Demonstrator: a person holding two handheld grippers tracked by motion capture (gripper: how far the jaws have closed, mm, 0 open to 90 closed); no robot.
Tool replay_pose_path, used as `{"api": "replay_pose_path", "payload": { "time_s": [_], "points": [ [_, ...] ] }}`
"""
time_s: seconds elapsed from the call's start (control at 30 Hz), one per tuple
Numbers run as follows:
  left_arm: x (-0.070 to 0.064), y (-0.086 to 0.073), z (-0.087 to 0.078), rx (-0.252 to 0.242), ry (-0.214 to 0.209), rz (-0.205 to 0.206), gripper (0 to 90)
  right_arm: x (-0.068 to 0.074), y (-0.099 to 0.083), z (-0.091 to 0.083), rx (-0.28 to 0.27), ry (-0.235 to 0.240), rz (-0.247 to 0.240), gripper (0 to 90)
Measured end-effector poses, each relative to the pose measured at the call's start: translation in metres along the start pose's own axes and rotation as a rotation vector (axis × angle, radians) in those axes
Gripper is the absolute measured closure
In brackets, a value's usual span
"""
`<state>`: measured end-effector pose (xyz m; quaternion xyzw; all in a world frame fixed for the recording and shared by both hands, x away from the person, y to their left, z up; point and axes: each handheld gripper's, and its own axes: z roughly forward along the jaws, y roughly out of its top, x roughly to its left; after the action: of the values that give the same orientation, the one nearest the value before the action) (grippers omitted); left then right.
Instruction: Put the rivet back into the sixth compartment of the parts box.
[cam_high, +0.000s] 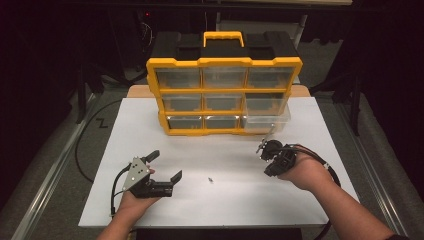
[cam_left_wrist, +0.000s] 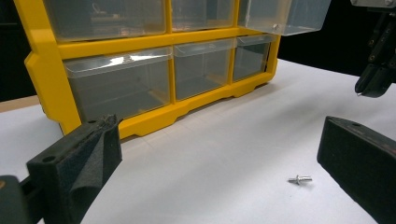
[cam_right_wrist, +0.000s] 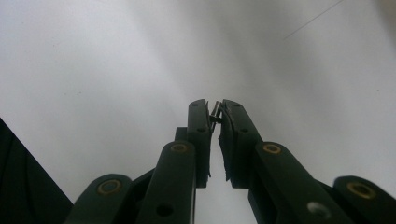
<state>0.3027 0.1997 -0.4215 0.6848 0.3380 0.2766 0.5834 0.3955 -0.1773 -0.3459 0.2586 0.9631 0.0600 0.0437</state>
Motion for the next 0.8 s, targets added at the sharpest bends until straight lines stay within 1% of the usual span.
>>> {"api": "replay_pose_path", "payload": {
  "time_s": [0.13,0.27,0.53,0.73,0.8],
  "points": [
    [0.000,0.000,0.000,0.000,0.000,-0.001,0.7,-0.002,0.000,-0.003,0.005,-0.001,-0.001,84.8],
    [0.000,0.000,0.000,-0.001,0.000,-0.001,0.7,-0.002,0.000,-0.007,0.003,0.001,0.005,84.8],
    [0.000,0.000,0.000,-0.001,0.000,-0.002,0.7,-0.004,0.002,-0.017,-0.001,0.000,0.003,84.9],
    [0.000,0.000,0.000,-0.002,0.000,-0.003,0.7,-0.006,0.003,-0.023,-0.006,0.011,0.009,84.8],
    [0.000,0.000,-0.001,-0.001,0.000,-0.003,0.7,-0.007,0.003,-0.025,-0.003,0.021,0.008,84.8]
  ]
}}
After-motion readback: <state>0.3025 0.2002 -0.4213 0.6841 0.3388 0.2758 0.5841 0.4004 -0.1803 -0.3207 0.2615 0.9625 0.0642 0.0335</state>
